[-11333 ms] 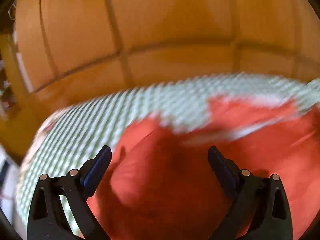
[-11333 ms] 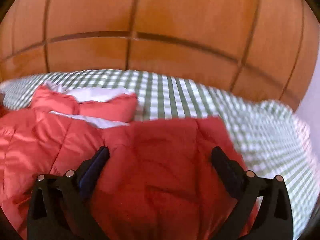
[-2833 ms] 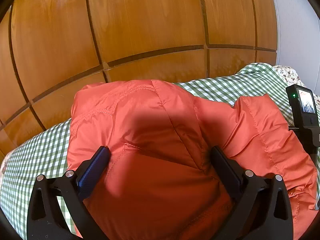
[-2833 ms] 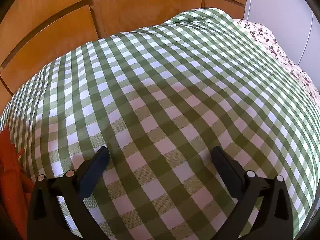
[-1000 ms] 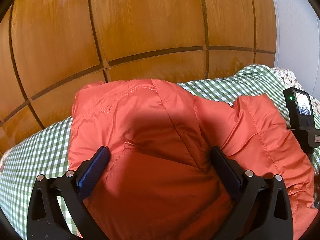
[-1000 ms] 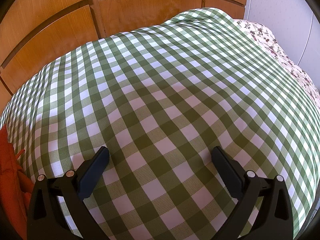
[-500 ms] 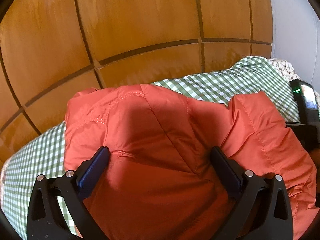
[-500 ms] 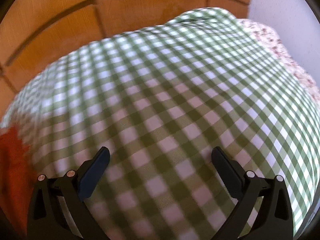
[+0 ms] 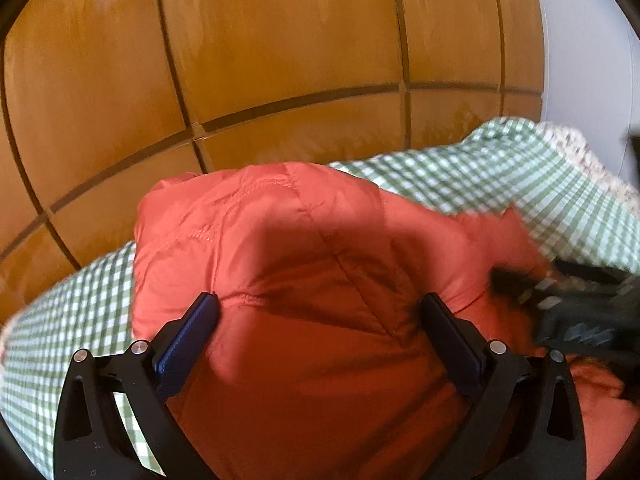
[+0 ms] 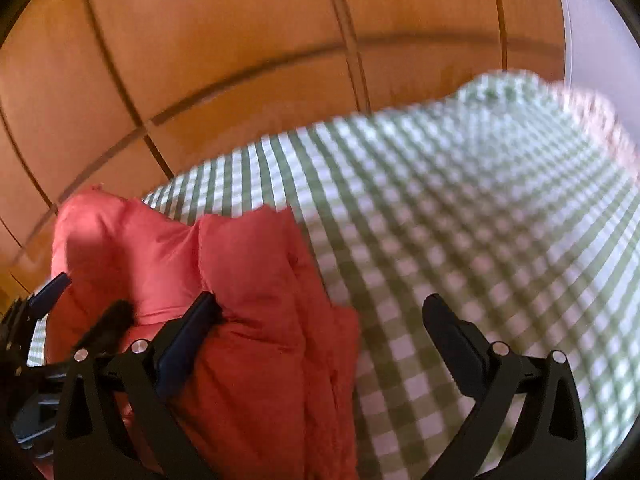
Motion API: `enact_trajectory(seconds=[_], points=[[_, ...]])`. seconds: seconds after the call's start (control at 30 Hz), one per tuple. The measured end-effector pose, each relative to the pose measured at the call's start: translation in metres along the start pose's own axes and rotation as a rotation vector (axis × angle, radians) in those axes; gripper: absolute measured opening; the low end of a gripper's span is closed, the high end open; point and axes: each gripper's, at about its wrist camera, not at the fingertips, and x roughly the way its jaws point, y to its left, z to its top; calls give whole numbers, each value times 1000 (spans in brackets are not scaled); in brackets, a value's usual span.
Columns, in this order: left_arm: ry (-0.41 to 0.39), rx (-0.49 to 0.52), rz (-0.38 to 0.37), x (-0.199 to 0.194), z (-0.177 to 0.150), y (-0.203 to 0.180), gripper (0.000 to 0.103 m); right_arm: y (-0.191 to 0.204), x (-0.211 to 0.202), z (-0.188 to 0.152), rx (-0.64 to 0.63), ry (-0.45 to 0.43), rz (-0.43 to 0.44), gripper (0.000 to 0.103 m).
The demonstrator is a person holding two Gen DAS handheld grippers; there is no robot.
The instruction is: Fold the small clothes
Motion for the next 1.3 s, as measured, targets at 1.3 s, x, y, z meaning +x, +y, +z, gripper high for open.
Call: enact_trajectory(seconds=[1.3], points=[[147, -523, -432, -37, -90, 126, 100, -26, -34, -34, 154, 216, 357, 101]])
